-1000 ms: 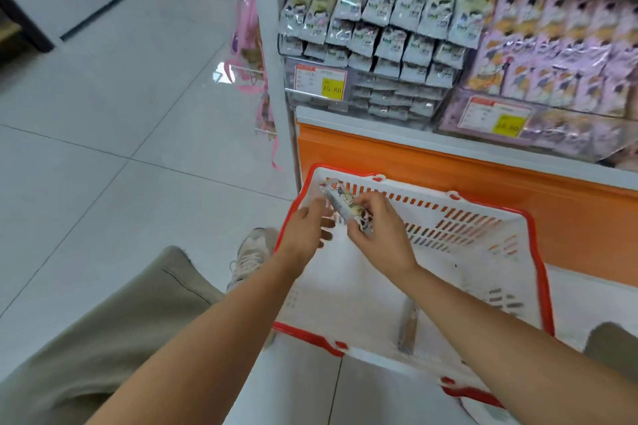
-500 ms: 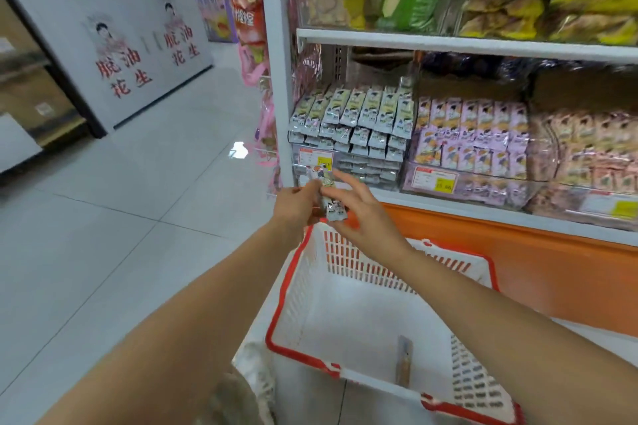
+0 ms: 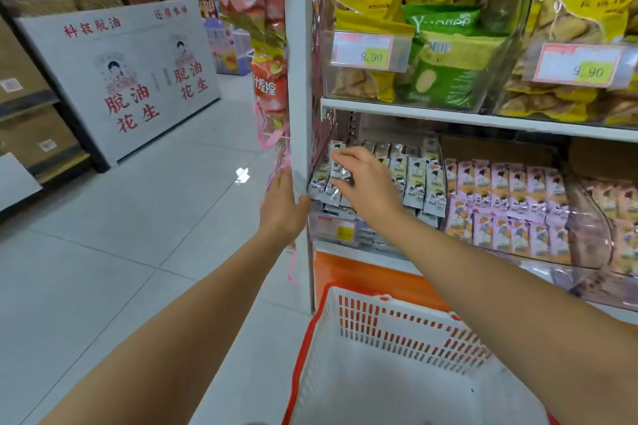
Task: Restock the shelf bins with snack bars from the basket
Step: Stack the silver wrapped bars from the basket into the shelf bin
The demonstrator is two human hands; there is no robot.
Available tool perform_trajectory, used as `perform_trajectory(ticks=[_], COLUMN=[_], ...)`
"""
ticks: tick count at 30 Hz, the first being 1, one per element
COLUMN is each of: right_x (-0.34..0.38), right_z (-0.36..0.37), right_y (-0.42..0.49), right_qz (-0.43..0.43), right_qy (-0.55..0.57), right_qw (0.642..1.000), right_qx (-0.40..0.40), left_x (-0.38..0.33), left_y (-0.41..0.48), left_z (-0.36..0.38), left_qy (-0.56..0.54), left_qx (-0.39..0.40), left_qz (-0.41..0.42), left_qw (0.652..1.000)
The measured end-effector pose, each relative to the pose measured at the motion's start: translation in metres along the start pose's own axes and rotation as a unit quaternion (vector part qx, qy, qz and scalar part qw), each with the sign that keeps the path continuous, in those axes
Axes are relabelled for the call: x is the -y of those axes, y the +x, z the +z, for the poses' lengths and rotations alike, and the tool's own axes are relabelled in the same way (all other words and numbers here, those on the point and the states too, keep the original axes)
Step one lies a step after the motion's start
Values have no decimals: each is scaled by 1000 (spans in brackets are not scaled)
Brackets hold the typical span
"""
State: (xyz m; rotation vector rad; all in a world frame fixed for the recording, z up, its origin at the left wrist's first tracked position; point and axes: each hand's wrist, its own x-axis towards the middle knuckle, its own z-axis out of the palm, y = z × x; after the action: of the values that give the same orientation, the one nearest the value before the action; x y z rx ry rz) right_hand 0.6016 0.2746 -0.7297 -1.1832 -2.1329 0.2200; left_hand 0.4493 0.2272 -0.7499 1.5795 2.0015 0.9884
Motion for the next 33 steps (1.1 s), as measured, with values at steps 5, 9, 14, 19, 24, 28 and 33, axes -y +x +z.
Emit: perform_trajectory(ticks=[5, 9, 14, 19, 24, 28, 33], right_x=[-4, -1, -3, -8, -12, -26, -80], right_z=[22, 35, 42, 38, 28, 28, 50], right_y=[25, 26, 21, 16, -19, -77, -172], right_qz=[10, -1, -21, -53, -186, -171, 48], right_qy=[-130, -133, -122, -121, 0, 28, 9], right_qw=[991, 991, 991, 990, 982, 985, 980], right_qx=[38, 32, 59, 58, -41, 22, 192], left_x=[8, 15, 20, 22, 20, 30, 73], left_y=[11, 11, 10, 12, -16, -51, -110], left_z=[13, 20, 22, 24, 30, 58, 126], left_qy=[1, -15, -5, 19, 29, 97, 226], left_qx=[18, -11, -14, -9, -78, -121, 100], left_qz=[26, 38, 49, 57, 48, 80, 90], left_qw=[1000, 999, 999, 998, 995, 985, 965])
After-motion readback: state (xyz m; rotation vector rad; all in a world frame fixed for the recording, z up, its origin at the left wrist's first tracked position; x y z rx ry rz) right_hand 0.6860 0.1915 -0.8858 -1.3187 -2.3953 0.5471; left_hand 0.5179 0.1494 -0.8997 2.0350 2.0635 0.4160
